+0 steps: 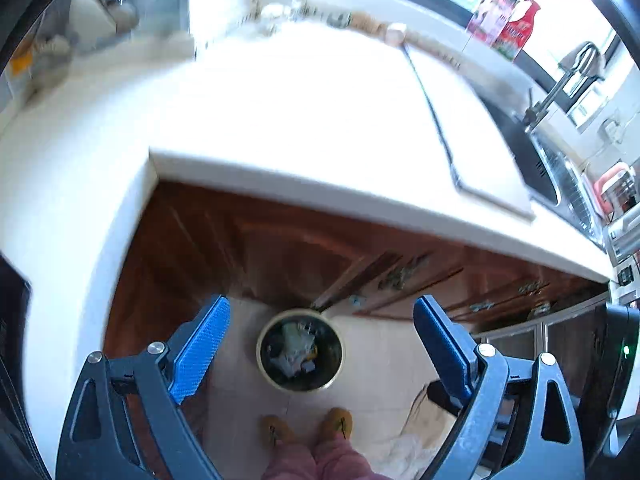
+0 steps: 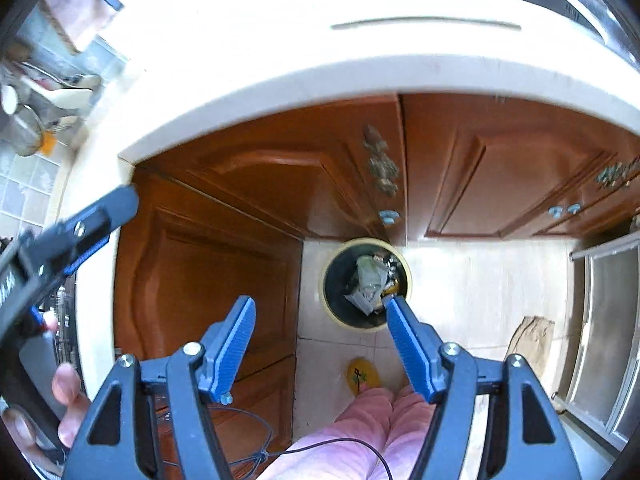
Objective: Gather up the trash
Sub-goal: 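Raise both open tools up toward the remaining counter trash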
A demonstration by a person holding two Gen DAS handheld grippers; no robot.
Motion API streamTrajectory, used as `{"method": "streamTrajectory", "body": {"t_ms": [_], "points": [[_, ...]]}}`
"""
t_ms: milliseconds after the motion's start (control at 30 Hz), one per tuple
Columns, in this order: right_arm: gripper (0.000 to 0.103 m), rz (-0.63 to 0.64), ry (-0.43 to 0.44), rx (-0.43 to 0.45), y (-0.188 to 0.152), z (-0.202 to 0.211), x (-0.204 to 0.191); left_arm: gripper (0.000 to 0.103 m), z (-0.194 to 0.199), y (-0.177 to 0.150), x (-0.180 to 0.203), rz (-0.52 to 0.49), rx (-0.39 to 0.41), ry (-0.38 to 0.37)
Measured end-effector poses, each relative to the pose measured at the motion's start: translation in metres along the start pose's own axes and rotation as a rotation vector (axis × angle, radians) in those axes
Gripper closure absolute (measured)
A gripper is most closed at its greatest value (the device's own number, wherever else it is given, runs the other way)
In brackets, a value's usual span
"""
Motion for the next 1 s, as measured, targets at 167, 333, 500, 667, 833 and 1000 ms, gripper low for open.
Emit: {"method": "streamTrajectory", "body": {"t_ms": [167, 333, 500, 667, 833, 1000], "points": [[0.034, 0.017, 0.01, 0.096, 0.022, 0.043, -0.018, 0.011, 0.033, 0.04, 0.018, -0.042, 0.087, 0.0], [0.034, 0.016, 0.006, 0.194, 0.05, 0.08, -0.03, 0.011, 0.059, 0.075, 0.028, -0.075, 0.161, -0.002], [0.034, 0.017, -0.01, 0.295, 0.077, 0.123, -0.038, 0.011, 0.08, 0.106, 0.038, -0.09, 0.222, -0.021], [0.034, 0.03, -0.035, 0.379, 0.103, 0.159, -0.042, 0.011, 0.097, 0.134, 0.05, -0.115, 0.276, -0.025], [0.034, 0.068, -0.061, 0.424, 0.136, 0.183, -0.044, 0.011, 0.106, 0.156, 0.055, -0.144, 0.312, -0.004], [0.034, 0.117, -0.079, 0.459, 0.184, 0.204, -0.047, 0.011, 0.103, 0.186, 0.054, -0.161, 0.334, 0.061]]}}
Point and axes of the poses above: each gripper's, at about its wrist camera, not at the fingertips, and z roughly against the way its jaws point, x to its right, y to its top, the point moved 9 cm from there along -z, roughly the way its jaws point, and after that the axes turned 7 degrees about z, right-handed, at the moved point
